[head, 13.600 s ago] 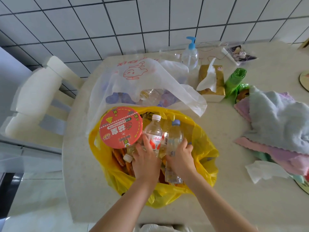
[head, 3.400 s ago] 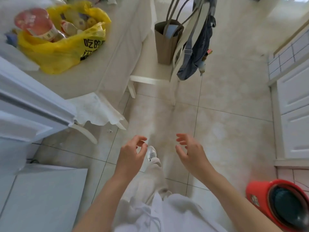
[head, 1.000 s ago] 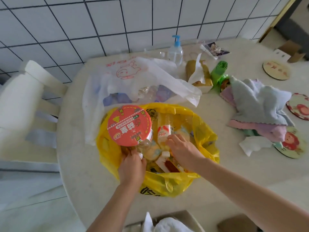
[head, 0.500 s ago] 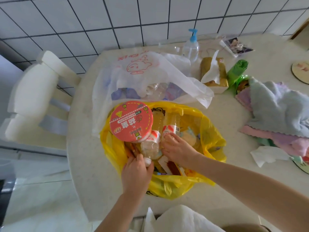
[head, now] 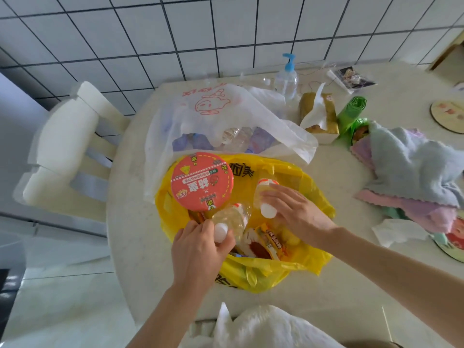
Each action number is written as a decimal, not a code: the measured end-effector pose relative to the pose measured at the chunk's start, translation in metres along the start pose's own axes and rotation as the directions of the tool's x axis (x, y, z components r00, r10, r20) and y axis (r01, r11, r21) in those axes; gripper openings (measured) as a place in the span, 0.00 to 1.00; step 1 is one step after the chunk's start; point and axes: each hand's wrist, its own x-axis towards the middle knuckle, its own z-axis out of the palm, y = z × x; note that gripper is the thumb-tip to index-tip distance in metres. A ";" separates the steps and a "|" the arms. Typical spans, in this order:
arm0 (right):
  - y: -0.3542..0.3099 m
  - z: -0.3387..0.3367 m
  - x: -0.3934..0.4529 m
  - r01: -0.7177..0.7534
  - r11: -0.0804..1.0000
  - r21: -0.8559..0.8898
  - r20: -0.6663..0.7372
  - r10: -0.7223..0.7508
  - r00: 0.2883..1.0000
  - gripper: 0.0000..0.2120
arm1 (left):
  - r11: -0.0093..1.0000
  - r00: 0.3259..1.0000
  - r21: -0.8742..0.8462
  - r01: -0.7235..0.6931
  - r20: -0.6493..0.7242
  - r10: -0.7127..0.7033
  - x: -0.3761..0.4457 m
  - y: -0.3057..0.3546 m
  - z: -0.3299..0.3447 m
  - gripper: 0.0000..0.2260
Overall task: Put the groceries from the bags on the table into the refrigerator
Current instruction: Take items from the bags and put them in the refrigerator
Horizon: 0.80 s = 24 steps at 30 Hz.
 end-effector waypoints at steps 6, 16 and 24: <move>-0.028 -0.046 0.001 -0.336 0.870 0.360 -0.081 0.388 0.918 0.18 | 0.996 0.995 0.001 -0.091 -0.033 0.091 0.019 0.011 -0.016 0.18; -0.032 -0.053 0.005 -0.424 0.695 0.581 -0.265 0.654 0.709 0.11 | 0.995 0.996 0.069 -0.076 0.053 0.072 0.040 0.035 -0.010 0.20; -0.019 -0.030 0.036 -0.434 0.699 0.569 -0.231 0.642 0.731 0.12 | 0.996 1.000 0.089 -0.017 0.016 0.016 0.042 0.046 -0.005 0.20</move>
